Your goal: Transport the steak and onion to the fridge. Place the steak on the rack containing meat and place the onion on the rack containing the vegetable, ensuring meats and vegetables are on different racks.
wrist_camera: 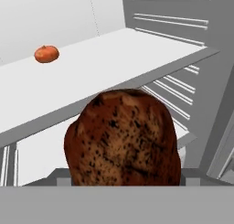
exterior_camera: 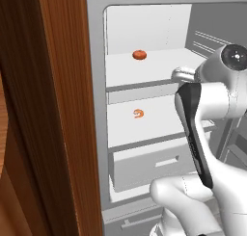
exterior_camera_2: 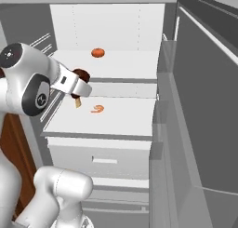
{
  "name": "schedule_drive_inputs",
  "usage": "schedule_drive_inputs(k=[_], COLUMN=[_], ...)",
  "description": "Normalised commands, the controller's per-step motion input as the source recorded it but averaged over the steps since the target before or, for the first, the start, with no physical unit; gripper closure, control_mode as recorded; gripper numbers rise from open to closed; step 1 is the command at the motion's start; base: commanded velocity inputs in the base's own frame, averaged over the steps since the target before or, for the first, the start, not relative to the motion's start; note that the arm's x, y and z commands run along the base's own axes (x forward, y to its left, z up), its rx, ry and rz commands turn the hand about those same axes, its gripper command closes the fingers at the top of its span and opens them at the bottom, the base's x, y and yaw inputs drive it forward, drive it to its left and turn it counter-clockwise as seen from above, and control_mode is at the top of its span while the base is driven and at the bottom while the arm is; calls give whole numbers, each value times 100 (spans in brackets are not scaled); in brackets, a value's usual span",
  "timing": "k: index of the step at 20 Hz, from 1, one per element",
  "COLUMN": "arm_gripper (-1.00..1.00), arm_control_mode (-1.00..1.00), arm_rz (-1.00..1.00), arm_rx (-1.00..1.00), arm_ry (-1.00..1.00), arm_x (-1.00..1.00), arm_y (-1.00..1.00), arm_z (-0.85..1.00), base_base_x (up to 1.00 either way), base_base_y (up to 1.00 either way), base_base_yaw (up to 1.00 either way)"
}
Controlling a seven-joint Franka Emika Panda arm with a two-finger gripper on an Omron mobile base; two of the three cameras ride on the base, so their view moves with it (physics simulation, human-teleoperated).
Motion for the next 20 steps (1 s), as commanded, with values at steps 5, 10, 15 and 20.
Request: schedule_drive_inputs(k=[5, 10, 15, 20], arm_gripper=[100, 100, 100, 100], arm_control_mode=[-100, -100, -100, -100], arm_rz=[0, 3, 6, 1], arm_rx=[2, -1, -2, 0], arm_ry=[13, 0, -3, 1], arm_x=[-25, -6, 50, 78], arm_y=[-20, -16, -12, -1], arm_z=[-72, -65, -74, -51], base_base_x=[0, 0, 0, 0], base_base_y=[0, 0, 0, 0], base_base_yaw=[0, 0, 0, 0])
